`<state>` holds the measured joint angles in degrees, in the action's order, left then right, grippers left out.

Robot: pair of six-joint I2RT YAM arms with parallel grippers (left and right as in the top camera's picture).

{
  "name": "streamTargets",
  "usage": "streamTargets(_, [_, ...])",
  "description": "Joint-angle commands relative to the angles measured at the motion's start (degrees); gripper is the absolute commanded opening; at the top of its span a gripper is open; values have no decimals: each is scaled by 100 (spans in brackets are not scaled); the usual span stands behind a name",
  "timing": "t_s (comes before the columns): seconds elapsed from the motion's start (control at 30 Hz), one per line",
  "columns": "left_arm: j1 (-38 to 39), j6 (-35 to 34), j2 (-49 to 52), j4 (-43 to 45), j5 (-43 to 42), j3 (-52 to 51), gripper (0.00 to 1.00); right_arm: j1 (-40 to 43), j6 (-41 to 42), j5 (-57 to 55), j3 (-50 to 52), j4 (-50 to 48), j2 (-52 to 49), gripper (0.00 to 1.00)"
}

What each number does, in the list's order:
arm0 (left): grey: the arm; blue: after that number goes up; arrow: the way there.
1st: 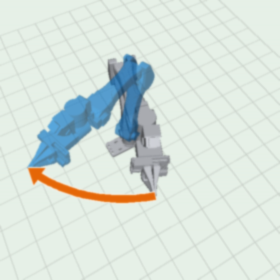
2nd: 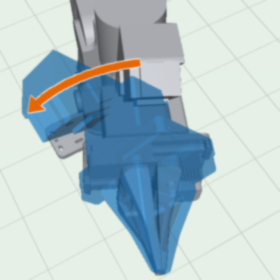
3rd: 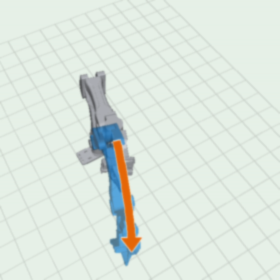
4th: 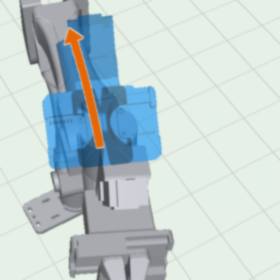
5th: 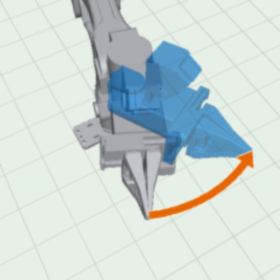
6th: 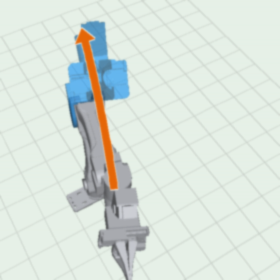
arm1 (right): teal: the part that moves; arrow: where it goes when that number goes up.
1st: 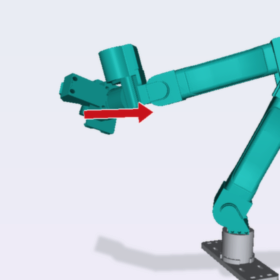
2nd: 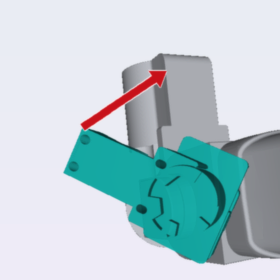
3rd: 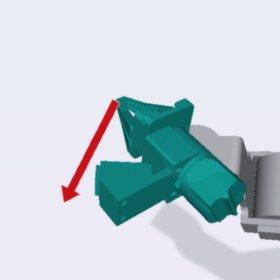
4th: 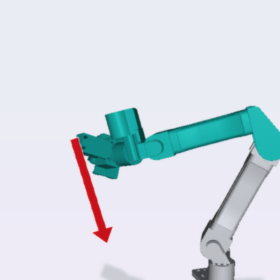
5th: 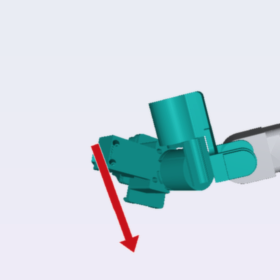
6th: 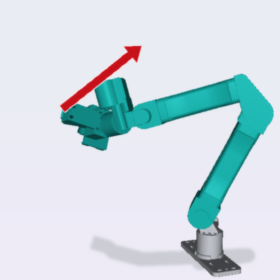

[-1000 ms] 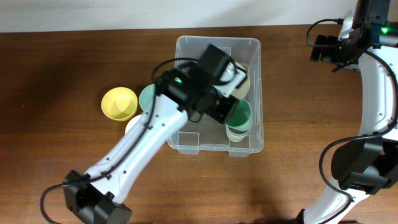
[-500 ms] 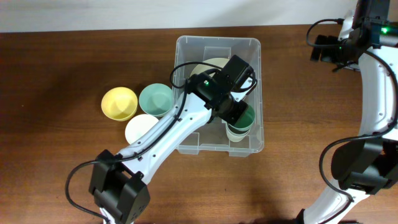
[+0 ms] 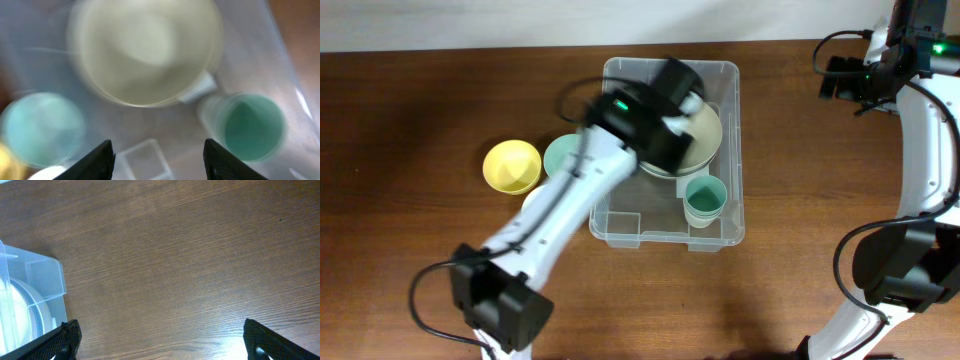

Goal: Pack container
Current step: 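Grip the mint-green cup and place it into the stacked cups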

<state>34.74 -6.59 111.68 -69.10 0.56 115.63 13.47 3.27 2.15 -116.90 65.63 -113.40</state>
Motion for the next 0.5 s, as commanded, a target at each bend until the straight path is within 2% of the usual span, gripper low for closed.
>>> streamTargets(0.0, [-1032, -568, -17, -470, 291, 573, 59, 26, 59, -48, -52, 0, 55, 99])
streamTargets(0.23, [-3220, -968, -79, -796, 17, 603, 59, 26, 59, -50, -52, 0, 55, 99])
streamTargets(0.47, [-4452, -804, -79, -673, -457, 251, 59, 26, 59, -50, -52, 0, 55, 99])
